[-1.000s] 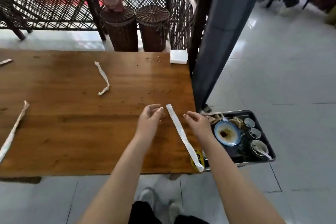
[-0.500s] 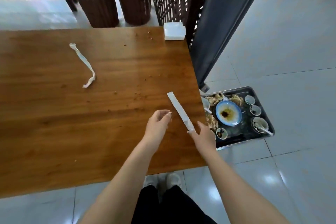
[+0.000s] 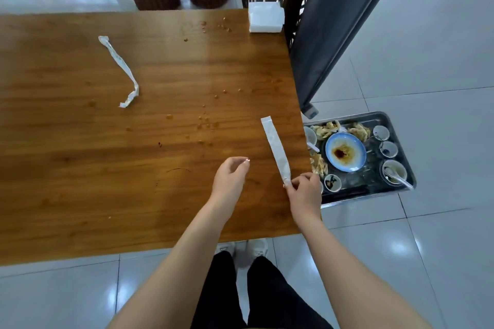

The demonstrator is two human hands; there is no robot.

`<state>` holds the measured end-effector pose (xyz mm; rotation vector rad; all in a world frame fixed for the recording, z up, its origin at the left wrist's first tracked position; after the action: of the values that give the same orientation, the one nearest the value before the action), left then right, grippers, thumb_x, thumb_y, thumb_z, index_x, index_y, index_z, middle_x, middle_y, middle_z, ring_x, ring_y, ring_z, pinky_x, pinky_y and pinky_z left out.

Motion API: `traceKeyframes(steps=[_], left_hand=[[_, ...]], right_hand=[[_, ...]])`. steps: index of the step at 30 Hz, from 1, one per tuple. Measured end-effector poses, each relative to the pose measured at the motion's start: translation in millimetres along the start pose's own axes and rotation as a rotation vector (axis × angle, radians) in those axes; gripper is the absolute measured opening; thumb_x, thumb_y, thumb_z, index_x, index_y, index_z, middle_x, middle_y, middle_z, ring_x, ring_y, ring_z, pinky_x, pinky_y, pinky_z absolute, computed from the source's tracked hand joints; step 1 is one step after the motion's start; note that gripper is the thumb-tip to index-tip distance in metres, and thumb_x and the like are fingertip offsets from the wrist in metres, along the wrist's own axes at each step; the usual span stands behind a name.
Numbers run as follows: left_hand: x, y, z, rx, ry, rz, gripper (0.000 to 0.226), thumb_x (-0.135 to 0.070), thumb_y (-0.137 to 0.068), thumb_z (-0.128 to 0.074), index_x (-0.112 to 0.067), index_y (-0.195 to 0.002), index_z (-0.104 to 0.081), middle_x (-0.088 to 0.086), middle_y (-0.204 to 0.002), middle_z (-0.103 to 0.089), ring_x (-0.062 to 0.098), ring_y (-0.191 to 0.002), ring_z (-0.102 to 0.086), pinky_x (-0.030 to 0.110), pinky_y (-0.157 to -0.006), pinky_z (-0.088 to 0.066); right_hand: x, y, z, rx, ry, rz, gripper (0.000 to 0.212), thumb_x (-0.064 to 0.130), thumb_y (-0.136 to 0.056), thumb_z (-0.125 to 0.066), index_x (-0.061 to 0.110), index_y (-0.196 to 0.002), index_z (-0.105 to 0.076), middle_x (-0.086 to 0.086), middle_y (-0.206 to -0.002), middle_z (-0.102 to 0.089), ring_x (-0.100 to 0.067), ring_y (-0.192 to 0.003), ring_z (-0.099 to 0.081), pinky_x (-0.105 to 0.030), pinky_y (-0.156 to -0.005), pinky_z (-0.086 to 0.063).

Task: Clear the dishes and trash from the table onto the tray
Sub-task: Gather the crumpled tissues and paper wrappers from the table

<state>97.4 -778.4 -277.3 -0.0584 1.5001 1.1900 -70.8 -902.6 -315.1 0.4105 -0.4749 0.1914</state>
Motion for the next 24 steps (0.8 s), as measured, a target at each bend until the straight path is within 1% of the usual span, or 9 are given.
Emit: traceKeyframes(steps=[3,6,8,10,14,17,19,21,24], left_hand=[[0.8,1.7,-0.4,-0.003,-0.001,-0.004,0.013,-0.030,-0.098,-0.050,-0.027,-0.108,-0.058,-0.007,-0.114,-0.059,0.011,-0.110,-0.055,0.033,-0.096,-0.049],[-0.7,3.9,1.0,-0.015,-0.005,-0.006,0.014,-0.030,-0.098,-0.050,-0.027,-0.108,-0.058,-0.006,-0.114,-0.058,0.012,-0.112,-0.055,0.035,-0.098,-0.049],[-2.1,6.0,2.6,-0.027,0.000,-0.006,0.015,-0.030,-0.098,-0.049,-0.026,-0.110,-0.058,-0.006,-0.115,-0.058,0.012,-0.111,-0.054,0.032,-0.096,-0.049],[-4.0,8.1,4.4,-0.036,0.018,-0.003,0.016,-0.029,-0.098,-0.049,-0.025,-0.111,-0.058,-0.005,-0.113,-0.059,0.012,-0.109,-0.055,0.031,-0.095,-0.049],[-10.4,12.8,11.4,-0.057,0.107,0.003,0.014,-0.027,-0.098,-0.051,-0.024,-0.108,-0.060,-0.006,-0.106,-0.062,0.011,-0.104,-0.058,0.030,-0.093,-0.050],[-16.3,17.3,20.7,-0.085,0.165,-0.004,0.014,-0.026,-0.098,-0.052,-0.023,-0.108,-0.061,-0.005,-0.105,-0.063,0.010,-0.103,-0.059,0.029,-0.089,-0.051],[-18.4,19.8,26.9,-0.104,0.173,-0.006,0.013,-0.027,-0.098,-0.052,-0.025,-0.107,-0.061,-0.005,-0.106,-0.063,0.010,-0.102,-0.059,0.027,-0.086,-0.051],[-20.4,24.6,34.0,-0.130,0.189,-0.010,0.012,-0.028,-0.098,-0.052,-0.026,-0.106,-0.060,-0.005,-0.105,-0.063,0.010,-0.101,-0.058,0.025,-0.083,-0.049],[-21.8,30.7,41.8,-0.157,0.238,-0.004,0.012,-0.027,-0.098,-0.051,-0.025,-0.106,-0.059,-0.004,-0.104,-0.062,0.010,-0.100,-0.058,0.023,-0.077,-0.048]], right_hand=[[0.5,-0.8,2.3,-0.006,-0.020,-0.009,0.013,0.017,-0.091,-0.063,0.007,-0.082,-0.062,-0.006,-0.120,-0.048,-0.012,-0.097,-0.042,-0.023,-0.077,-0.035],[4.4,-1.1,3.2,0.010,-0.110,-0.019,0.012,0.019,-0.090,-0.065,0.012,-0.081,-0.062,-0.005,-0.110,-0.055,-0.014,-0.094,-0.050,-0.025,-0.075,-0.039],[10.6,1.4,2.3,0.083,-0.243,-0.045,0.013,0.025,-0.090,-0.064,0.014,-0.083,-0.062,0.000,-0.097,-0.061,-0.016,-0.089,-0.057,-0.027,-0.073,-0.046],[21.9,5.5,2.2,0.175,-0.404,-0.078,0.015,0.029,-0.090,-0.064,0.014,-0.088,-0.064,0.004,-0.088,-0.063,-0.014,-0.085,-0.058,-0.026,-0.069,-0.048],[49.5,10.7,9.2,0.239,-0.570,-0.080,0.014,0.027,-0.086,-0.070,0.014,-0.090,-0.065,0.003,-0.089,-0.064,-0.012,-0.084,-0.059,-0.020,-0.062,-0.043],[66.5,13.6,16.2,0.264,-0.683,-0.062,0.015,0.025,-0.083,-0.073,0.014,-0.089,-0.063,0.002,-0.086,-0.066,-0.013,-0.083,-0.062,-0.021,-0.064,-0.045],[77.5,15.7,22.2,0.276,-0.737,-0.031,0.015,0.021,-0.083,-0.073,0.013,-0.091,-0.063,0.002,-0.087,-0.064,-0.010,-0.080,-0.058,-0.018,-0.065,-0.044],[87.0,18.3,25.6,0.296,-0.814,-0.027,0.016,0.017,-0.083,-0.072,0.015,-0.096,-0.063,0.002,-0.092,-0.064,-0.010,-0.084,-0.059,-0.018,-0.067,-0.045],[97.9,19.5,27.4,0.323,-0.891,-0.039,0.022,0.017,-0.083,-0.072,0.017,-0.103,-0.063,0.001,-0.099,-0.067,-0.012,-0.093,-0.063,-0.022,-0.075,-0.051]])
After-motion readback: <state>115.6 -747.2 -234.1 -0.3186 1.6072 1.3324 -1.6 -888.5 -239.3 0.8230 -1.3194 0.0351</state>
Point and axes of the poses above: each hand's wrist, its own y-axis away from the middle knuckle, its own z-axis out of the back of the hand, x = y × z, the point moved 9 cm from there along -y, towards the middle knuckle
